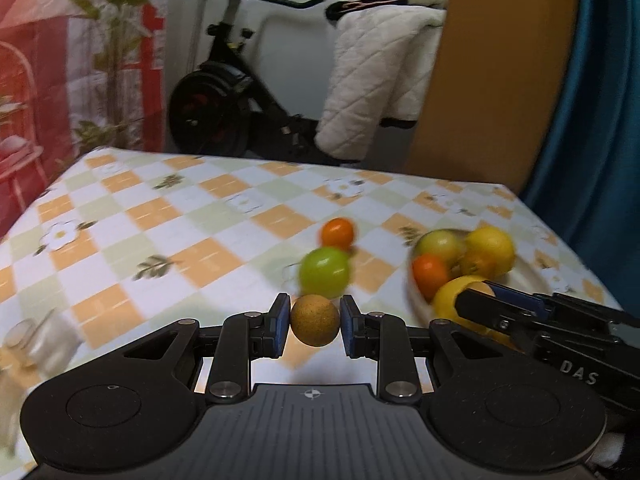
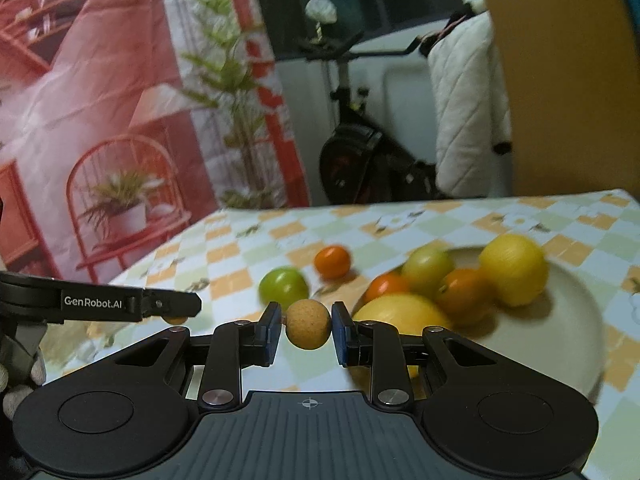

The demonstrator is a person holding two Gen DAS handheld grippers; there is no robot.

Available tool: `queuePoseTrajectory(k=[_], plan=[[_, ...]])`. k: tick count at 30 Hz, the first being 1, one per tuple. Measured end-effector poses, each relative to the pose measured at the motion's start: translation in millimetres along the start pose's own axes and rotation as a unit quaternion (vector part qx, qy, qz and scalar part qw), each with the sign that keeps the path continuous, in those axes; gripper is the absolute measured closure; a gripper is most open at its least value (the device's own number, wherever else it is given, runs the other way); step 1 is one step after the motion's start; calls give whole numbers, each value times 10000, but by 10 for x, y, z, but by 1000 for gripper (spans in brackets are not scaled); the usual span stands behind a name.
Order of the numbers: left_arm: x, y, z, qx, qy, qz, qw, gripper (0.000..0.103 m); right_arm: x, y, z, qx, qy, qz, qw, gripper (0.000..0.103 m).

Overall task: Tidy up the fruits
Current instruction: 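Carry the brown fruit with the left gripper over the plate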

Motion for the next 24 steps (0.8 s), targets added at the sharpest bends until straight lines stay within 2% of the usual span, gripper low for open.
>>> queuePoseTrajectory(k=[7, 12, 17, 24], plan=[[178, 614, -157, 253, 1, 496, 9985, 75, -173, 537, -191, 286, 442, 509, 9973, 78], [354, 1038, -155, 555, -99, 746, 9956, 75, -265, 1038, -276, 662, 717, 737, 9925, 78], [586, 1326, -116, 739, -275, 873, 9931, 75, -249, 1467, -183, 849, 644, 910, 9901, 78], [808, 1491, -50, 931, -487, 847, 9909, 75, -146, 1699, -40, 827, 467, 1000, 9904, 78]])
Point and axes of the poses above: each gripper's, at about its wrist camera, not at the fingertips, and x roughly the way its jaws point, y to its right, z to its underside, the point moved 9 cm from there along x, roughly the way its jaws point, and after that the axes turned 1 degree about -x, right-handed, at the moved point
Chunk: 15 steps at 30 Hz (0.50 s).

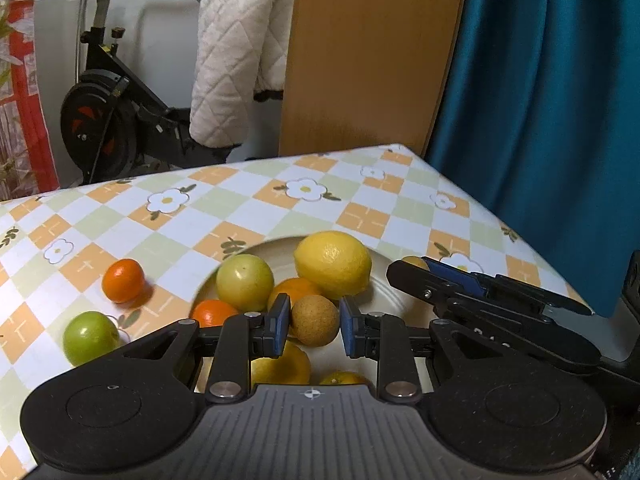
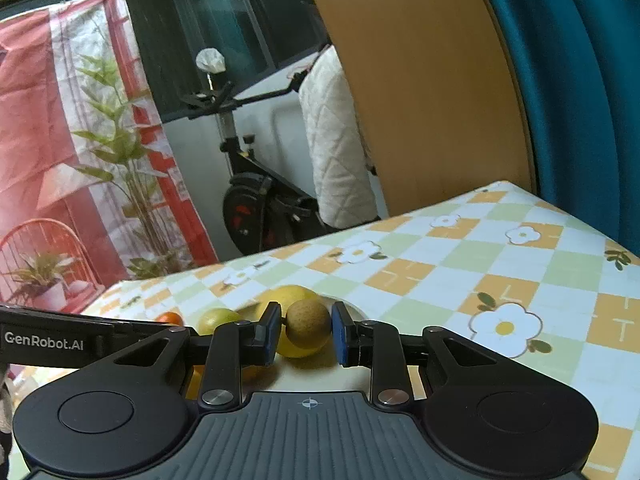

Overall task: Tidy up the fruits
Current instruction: 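Carry the brown fruit with the left gripper over the plate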

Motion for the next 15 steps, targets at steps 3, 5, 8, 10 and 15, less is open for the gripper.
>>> queuePoseTrajectory(k=[3, 5, 8, 10, 15], plan=[[50, 15, 19, 31, -91, -32, 9999, 75, 72, 6, 38, -132, -97, 11, 9999, 78], [53, 30, 35, 45, -134, -28, 9999, 75, 97, -36, 52, -371, -156, 46, 9992, 78], [89, 65, 47, 63, -200, -2, 9998, 75, 91, -67, 69, -370, -221, 22, 9991, 78], [123, 70, 69, 64, -257, -23, 9996, 75, 94, -89, 77, -379, -236, -16, 9990, 78], [140, 58, 69, 31, -256, -57, 9997, 75, 89, -73, 94, -302, -285, 7, 9991, 78]])
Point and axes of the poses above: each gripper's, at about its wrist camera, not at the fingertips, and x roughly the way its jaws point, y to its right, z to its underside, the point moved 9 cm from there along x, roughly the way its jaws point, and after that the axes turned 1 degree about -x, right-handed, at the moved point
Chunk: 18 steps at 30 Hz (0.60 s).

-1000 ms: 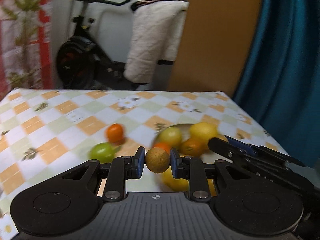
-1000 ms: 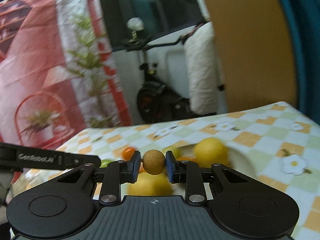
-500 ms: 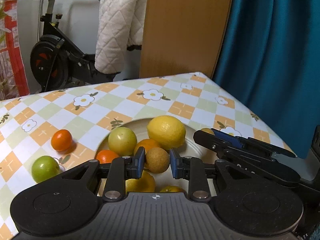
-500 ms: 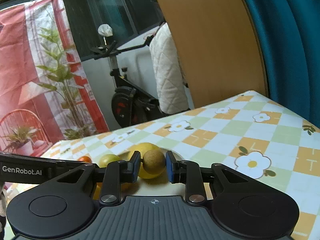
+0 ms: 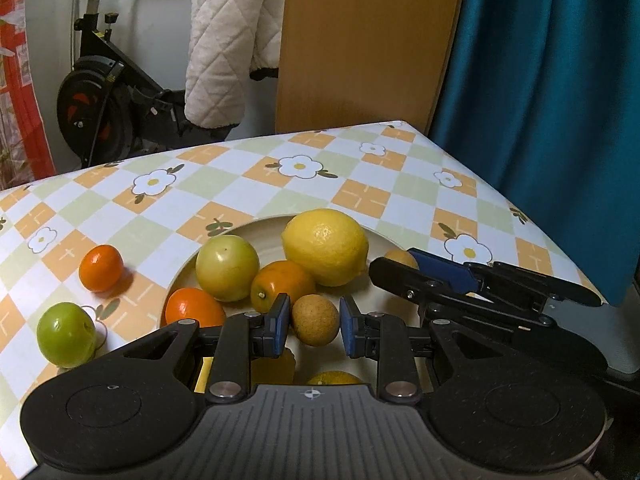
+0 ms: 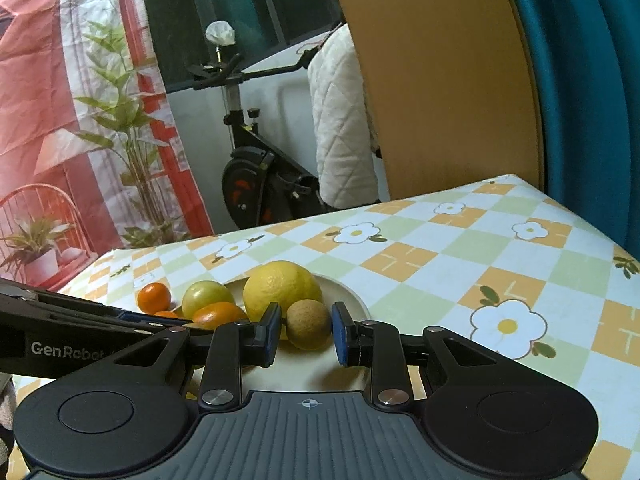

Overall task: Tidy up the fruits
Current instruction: 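Carry the brown fruit with the left gripper over the plate, then lower the brown fruit onto the plate and open the left gripper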

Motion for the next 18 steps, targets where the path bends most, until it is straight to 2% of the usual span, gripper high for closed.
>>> queuePoseTrajectory(k=[18], plan=[[22, -21, 1, -45, -16, -32, 10000, 75, 37, 11, 0, 12, -120, 25, 9999, 75]])
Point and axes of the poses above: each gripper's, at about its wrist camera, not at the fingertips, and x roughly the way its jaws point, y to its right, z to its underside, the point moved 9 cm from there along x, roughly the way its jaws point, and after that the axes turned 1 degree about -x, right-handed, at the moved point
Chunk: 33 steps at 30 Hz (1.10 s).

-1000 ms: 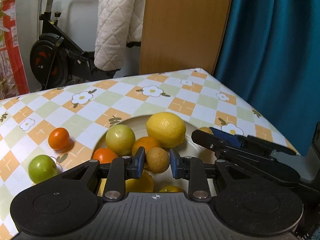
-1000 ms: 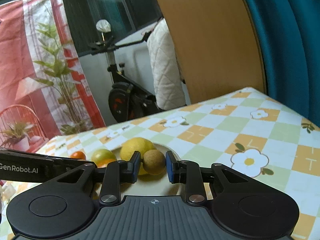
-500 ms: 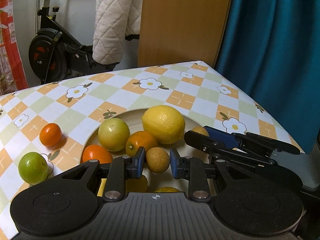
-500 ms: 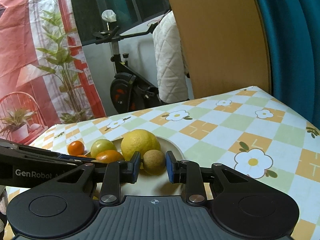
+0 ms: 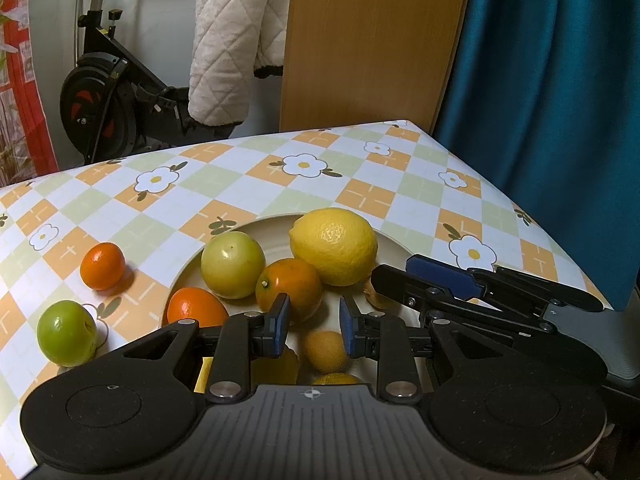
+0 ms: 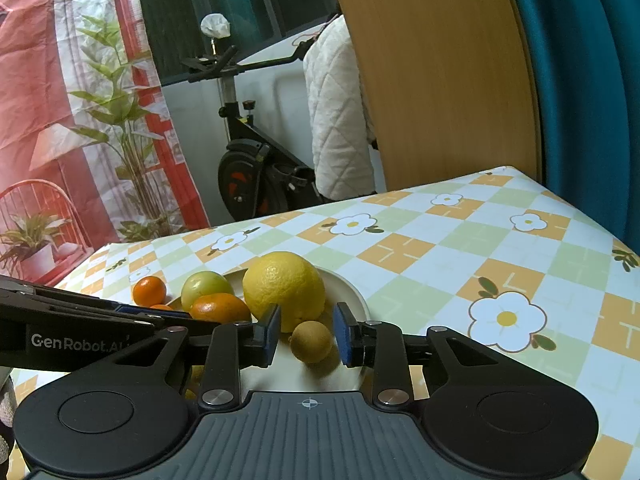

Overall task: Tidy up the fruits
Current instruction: 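Lower the brown fruit onto the plate and open the left gripper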

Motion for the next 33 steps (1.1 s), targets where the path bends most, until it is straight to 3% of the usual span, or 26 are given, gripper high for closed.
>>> queuePoseTrajectory(k=[23, 33], plan=[[-203, -239, 0, -391, 274, -125, 9988, 75, -36, 24, -5, 38, 160, 41, 9999, 75], [-343, -294, -12, -481, 452, -77, 9978, 75, -72, -23, 39, -4, 30, 109, 9999, 75]])
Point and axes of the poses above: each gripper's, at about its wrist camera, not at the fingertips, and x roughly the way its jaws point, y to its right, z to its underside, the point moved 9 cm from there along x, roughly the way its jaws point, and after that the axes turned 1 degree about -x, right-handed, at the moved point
